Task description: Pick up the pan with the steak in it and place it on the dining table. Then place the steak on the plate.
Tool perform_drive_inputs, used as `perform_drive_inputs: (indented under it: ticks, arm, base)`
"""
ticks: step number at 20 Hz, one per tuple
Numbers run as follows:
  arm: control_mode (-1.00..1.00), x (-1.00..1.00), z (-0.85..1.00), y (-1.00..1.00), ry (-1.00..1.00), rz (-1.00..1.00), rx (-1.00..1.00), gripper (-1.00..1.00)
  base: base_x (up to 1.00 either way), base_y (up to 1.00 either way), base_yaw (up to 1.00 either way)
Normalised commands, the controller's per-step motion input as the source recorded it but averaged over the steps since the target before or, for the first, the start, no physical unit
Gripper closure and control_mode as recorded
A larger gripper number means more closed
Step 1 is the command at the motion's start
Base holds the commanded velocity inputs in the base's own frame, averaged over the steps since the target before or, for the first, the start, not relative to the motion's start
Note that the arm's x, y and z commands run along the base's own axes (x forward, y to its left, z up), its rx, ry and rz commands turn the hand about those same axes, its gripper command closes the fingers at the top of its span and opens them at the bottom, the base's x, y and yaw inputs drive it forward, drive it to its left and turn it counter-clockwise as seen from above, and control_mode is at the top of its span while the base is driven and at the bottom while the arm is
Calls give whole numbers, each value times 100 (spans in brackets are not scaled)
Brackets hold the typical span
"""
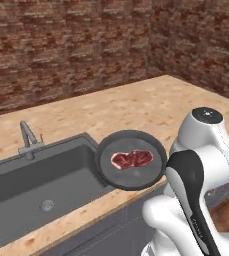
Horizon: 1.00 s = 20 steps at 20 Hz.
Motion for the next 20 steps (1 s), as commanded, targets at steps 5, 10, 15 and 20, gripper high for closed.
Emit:
perform_drive_inputs:
  ticks: [5,10,15,20]
  arm:
    - [100,0,0,0,0,0,0,100]
    - [100,0,0,0,0,0,0,100]
    - [100,0,0,0,0,0,0,100]
    - [100,0,0,0,0,0,0,100]
  base:
    - [-18,0,47]
    - [-18,0,47]
    - [-22,0,46]
    - [-27,0,36]
